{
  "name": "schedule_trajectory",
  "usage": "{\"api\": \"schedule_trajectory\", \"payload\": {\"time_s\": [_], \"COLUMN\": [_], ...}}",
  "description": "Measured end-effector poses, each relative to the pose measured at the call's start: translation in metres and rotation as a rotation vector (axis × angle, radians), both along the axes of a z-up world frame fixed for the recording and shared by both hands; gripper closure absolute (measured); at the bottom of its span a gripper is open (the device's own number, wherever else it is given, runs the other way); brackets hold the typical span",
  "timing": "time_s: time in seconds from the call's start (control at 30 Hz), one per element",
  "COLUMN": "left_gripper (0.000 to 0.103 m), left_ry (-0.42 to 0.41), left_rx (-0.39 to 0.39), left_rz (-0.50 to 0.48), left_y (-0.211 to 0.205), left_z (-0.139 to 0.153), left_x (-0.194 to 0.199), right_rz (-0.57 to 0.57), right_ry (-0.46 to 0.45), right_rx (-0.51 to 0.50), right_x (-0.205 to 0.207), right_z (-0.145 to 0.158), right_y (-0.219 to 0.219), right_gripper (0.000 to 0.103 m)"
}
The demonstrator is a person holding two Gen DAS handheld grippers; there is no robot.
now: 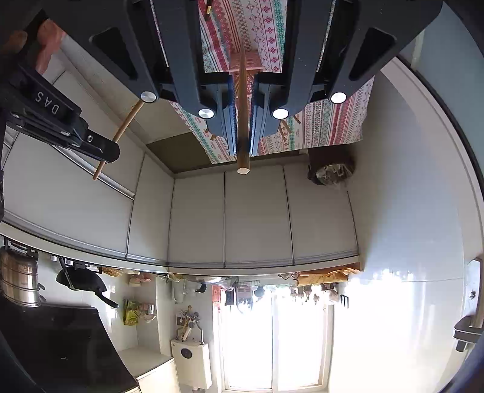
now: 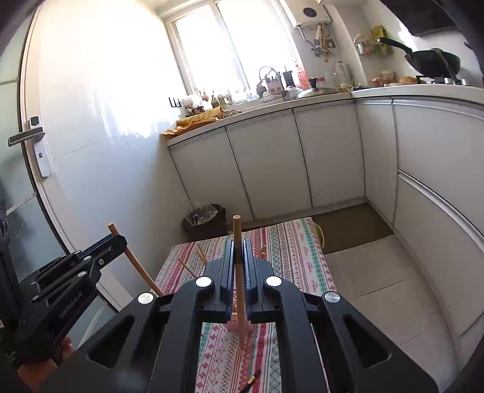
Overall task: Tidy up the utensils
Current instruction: 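Lower both wooden chopsticks into the pink cup and open both grippers, then lower the left gripper onto a black chopstick and close on it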
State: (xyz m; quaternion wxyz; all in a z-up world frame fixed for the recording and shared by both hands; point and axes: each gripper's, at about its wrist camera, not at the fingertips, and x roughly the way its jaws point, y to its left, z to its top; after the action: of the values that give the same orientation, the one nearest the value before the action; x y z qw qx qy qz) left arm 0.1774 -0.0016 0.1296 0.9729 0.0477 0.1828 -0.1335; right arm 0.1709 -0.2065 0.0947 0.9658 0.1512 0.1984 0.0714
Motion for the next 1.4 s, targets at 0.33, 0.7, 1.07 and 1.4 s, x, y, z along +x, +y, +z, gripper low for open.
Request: {"api": "schedule_trajectory", "payload": {"time_s": [0.33, 0.7, 1.07, 1.4], "left_gripper": [0.096, 0.095, 0.068, 0.053], "left_ry": [0.010, 0.046, 0.048, 0.014], "left_rx": [-0.023, -0.070, -0.119, -0.096], "left_rz": [0.015, 0.011, 0.070, 0.089], "left_y": [0.002, 0.003, 0.027, 0.029], "left_z": [-0.008, -0.034, -0.034, -0.016], "left_x": [0.057, 0.101, 0.089, 0.052], "right_rz": [0.004, 0.028, -0.038, -0.055], "right_ry": [-0.032, -0.009, 0.050, 0.017], "right_rx": [-0.031, -0.026, -0.053, -0.078], "right_x": [0.061, 0.108, 0.105, 0.066], "right_z": [0.000, -0.034, -0.039, -0.015], "right_y": [0.024, 0.040, 0.033, 0.032], "right_gripper": [0.097, 0.097, 0.093, 0.068]}}
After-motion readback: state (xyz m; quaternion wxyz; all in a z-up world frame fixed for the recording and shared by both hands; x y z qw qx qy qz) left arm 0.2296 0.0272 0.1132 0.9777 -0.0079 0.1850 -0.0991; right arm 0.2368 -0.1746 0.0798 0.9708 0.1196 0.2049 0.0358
